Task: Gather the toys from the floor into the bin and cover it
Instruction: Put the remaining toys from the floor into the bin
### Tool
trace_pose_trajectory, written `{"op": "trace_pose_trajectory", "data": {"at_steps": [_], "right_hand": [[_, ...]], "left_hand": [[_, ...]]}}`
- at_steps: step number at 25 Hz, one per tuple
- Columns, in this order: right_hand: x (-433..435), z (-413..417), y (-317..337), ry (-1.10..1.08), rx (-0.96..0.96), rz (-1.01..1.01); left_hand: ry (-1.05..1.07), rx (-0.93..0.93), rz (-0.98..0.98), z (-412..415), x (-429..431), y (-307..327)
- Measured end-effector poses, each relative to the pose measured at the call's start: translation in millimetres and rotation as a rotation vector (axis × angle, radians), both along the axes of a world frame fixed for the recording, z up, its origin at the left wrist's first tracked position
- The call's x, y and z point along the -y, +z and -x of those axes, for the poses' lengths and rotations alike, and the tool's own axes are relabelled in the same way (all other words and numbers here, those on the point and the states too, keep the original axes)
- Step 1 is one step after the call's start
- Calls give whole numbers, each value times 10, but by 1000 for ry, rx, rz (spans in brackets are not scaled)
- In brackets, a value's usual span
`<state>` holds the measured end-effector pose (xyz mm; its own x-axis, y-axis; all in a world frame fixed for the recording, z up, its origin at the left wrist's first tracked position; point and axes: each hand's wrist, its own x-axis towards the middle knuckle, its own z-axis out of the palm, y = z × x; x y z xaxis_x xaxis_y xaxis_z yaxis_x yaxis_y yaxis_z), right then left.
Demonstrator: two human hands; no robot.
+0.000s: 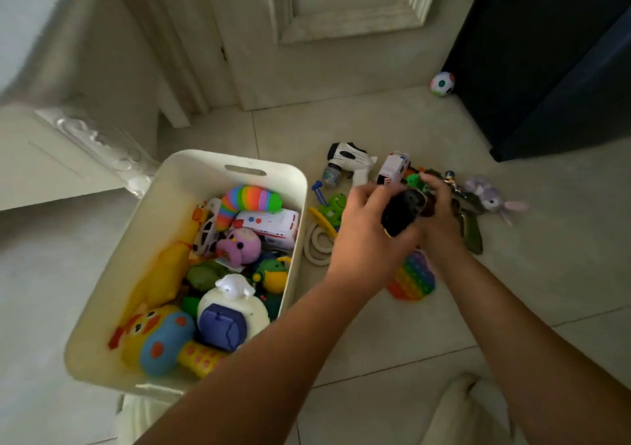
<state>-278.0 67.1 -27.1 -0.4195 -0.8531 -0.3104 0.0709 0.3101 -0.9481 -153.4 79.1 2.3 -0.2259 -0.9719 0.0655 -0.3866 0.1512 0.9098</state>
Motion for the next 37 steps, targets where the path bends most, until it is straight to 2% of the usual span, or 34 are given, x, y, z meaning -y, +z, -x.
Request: {"op": "trace_pose_trajectory", "data": {"at_steps": [2,4,6,8,11,13,16,20,22,27,29,32,37], "right_hand": [[99,-360,384,107,107,100],[194,-754,604,188,196,165],[245,-1180,683,246,246,189],[246,-1600,633,337,186,105],[262,-2001,287,507,-74,-136],[330,-2123,25,543,-311,-282],[468,-2159,-219,621,-603,-427],[540,-2103,-437,823,-818,-570],[529,-2063,-491,823,-932,-571],[369,-2117,-460,906,-1219,-418],[300,-2129,-372,924,-1234,-382],[203,-2097,5,862,-1075,-243],[97,-1615,857,720,-960,-174]], "left_hand": [[129,-57,106,-381,86,364],[266,-74,104,-885,207,519],[392,-48,24,-1438,325,479],[468,55,-125,-1939,360,312],[475,204,-331,-2394,308,-44],[397,344,-420,-2560,297,-282],[280,514,-411,-2636,389,-495],[185,633,-343,-2600,574,-593],[151,648,-376,-2573,586,-642],[46,690,-463,-2620,404,-627],[85,674,-464,-2617,348,-520],[182,547,-391,-2490,317,-237],[67,484,-157,-1849,343,387]]}}
